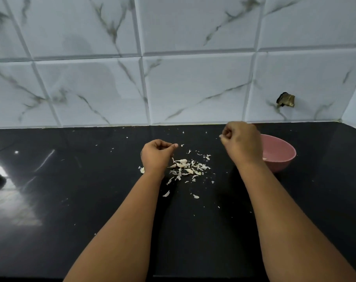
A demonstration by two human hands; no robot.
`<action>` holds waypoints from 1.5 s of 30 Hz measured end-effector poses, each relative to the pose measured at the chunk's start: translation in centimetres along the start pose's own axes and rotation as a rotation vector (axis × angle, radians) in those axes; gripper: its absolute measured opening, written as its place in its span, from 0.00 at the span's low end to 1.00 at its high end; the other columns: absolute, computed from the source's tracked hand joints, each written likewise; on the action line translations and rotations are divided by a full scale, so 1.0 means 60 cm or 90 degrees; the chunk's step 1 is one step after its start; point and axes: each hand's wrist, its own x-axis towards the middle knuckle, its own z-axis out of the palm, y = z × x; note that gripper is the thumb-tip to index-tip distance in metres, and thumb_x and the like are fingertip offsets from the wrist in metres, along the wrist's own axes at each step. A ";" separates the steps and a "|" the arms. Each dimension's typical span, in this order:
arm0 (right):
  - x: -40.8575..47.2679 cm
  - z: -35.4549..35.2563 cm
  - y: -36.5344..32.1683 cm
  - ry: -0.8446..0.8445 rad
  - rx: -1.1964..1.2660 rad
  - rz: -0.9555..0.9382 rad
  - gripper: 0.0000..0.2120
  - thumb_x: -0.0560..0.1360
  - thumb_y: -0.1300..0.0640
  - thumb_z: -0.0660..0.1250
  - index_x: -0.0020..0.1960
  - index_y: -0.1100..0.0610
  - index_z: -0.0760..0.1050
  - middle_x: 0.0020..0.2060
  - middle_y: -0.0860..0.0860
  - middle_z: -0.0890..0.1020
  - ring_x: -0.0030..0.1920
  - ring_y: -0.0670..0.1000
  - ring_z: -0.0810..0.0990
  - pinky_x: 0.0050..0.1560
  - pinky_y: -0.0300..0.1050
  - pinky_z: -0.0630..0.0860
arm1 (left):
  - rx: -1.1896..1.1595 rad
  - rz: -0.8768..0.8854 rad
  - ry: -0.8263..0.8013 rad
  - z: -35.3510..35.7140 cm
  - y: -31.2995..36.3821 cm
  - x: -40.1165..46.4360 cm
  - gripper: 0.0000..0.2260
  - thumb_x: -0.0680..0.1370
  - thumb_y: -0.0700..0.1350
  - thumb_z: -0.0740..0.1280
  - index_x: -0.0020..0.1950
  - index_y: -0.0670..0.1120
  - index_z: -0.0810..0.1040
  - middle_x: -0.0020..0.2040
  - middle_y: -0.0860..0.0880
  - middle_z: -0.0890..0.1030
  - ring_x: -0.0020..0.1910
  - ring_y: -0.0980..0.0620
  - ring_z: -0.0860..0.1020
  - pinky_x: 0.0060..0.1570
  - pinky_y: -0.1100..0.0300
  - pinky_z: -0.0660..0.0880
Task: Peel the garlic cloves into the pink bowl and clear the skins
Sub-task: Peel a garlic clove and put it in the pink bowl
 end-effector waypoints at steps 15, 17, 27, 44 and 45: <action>-0.048 0.140 -0.057 -0.480 -0.066 -0.190 0.18 0.73 0.68 0.57 0.58 0.56 0.79 0.52 0.56 0.80 0.53 0.58 0.78 0.53 0.52 0.76 | 0.149 -0.024 -0.102 0.005 -0.021 0.008 0.16 0.75 0.33 0.65 0.59 0.46 0.81 0.48 0.53 0.83 0.52 0.54 0.81 0.57 0.56 0.78; -0.044 0.134 -0.054 -0.455 -0.085 -0.179 0.16 0.73 0.67 0.59 0.54 0.55 0.80 0.48 0.55 0.79 0.47 0.57 0.78 0.47 0.50 0.77 | 0.145 -0.020 -0.104 0.007 -0.022 0.008 0.13 0.76 0.35 0.67 0.59 0.45 0.81 0.47 0.53 0.83 0.51 0.54 0.81 0.56 0.57 0.78; -0.035 0.124 -0.028 -0.441 -0.084 -0.146 0.07 0.75 0.67 0.60 0.49 0.57 0.71 0.52 0.56 0.69 0.49 0.55 0.71 0.46 0.48 0.71 | 0.213 0.078 -0.172 0.034 -0.016 -0.010 0.10 0.76 0.41 0.71 0.56 0.46 0.82 0.49 0.52 0.84 0.51 0.56 0.81 0.58 0.58 0.77; -0.035 0.122 -0.019 -0.309 0.553 0.208 0.10 0.75 0.68 0.69 0.43 0.53 0.80 0.44 0.56 0.85 0.47 0.54 0.85 0.53 0.47 0.81 | 0.093 0.093 -0.163 0.030 -0.006 -0.022 0.03 0.76 0.43 0.73 0.47 0.49 0.85 0.40 0.53 0.85 0.40 0.59 0.82 0.42 0.65 0.77; -0.036 0.123 -0.020 -0.311 0.559 0.208 0.10 0.75 0.67 0.70 0.44 0.52 0.81 0.43 0.55 0.85 0.48 0.54 0.85 0.54 0.47 0.81 | 0.091 0.088 -0.162 0.030 -0.007 -0.022 0.03 0.77 0.43 0.72 0.48 0.49 0.85 0.39 0.54 0.85 0.39 0.60 0.82 0.40 0.66 0.76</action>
